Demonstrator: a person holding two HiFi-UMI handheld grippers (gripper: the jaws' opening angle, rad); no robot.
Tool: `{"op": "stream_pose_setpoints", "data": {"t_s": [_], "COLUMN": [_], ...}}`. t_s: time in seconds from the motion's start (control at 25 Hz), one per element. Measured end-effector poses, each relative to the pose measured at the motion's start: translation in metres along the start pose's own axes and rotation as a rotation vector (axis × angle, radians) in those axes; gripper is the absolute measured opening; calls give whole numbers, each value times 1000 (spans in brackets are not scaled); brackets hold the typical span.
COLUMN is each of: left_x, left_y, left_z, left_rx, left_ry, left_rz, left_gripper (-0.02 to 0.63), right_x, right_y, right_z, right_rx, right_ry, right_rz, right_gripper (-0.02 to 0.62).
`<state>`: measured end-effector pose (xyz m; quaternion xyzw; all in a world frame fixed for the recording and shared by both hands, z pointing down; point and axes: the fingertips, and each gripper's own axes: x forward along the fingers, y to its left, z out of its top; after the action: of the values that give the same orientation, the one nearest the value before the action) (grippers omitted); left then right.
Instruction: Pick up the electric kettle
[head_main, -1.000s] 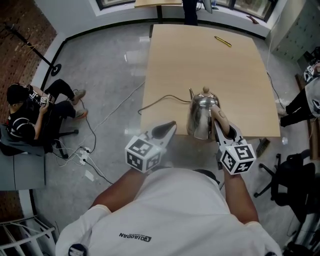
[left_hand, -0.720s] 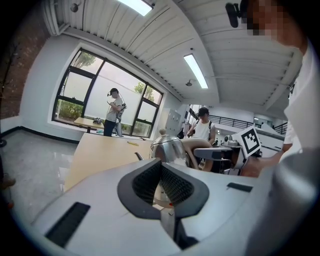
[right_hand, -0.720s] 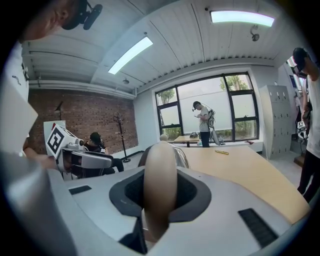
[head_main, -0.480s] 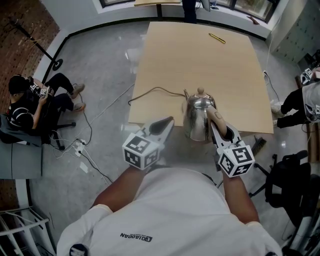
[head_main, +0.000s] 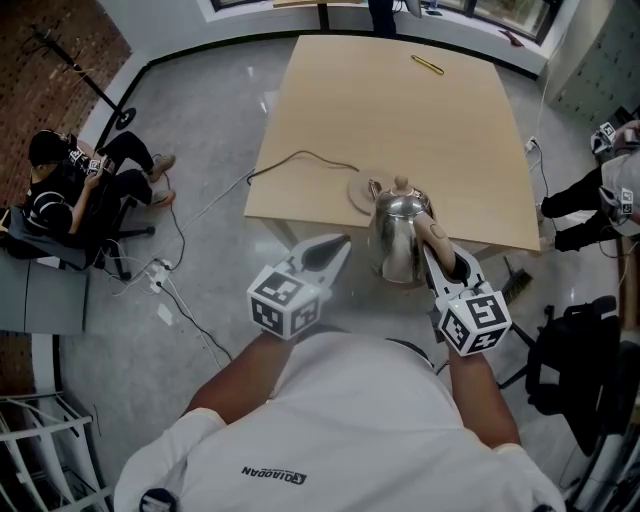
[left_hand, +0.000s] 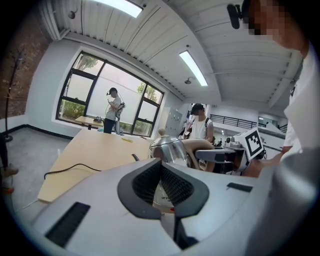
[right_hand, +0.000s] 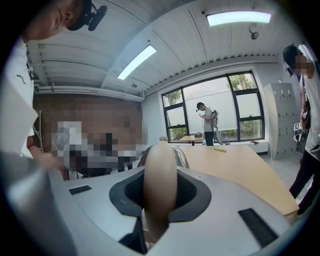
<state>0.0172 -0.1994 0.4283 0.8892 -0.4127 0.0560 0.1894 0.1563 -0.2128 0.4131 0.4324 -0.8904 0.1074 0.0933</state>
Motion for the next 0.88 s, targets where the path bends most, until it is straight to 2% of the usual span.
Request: {"op": "stream_pose_setpoints", "data": {"t_s": [0.28,0.44,0.64,0.88], "left_x": [-8,-25,-47,-50], "left_y": [-57,-66,-67,-68], "left_z": [-35,-33,-37,-24], "left_rx": [-27,-31,-19,12], "left_ry": [0,9,35,26], "left_rz": [19,46,75,43], "left_gripper": [-5,-5,-5,-5], "right_x": [-58,-67,-79,-94], "right_y": [-5,-2,7,18], "right_z": [-30,-29,-24,-22], "right_rx": [-3,23,71,73], "right_ry": [23,27,-17,-36], "right_rz": [26,35,30,-3], "right_gripper": [87,87,87,87]}}
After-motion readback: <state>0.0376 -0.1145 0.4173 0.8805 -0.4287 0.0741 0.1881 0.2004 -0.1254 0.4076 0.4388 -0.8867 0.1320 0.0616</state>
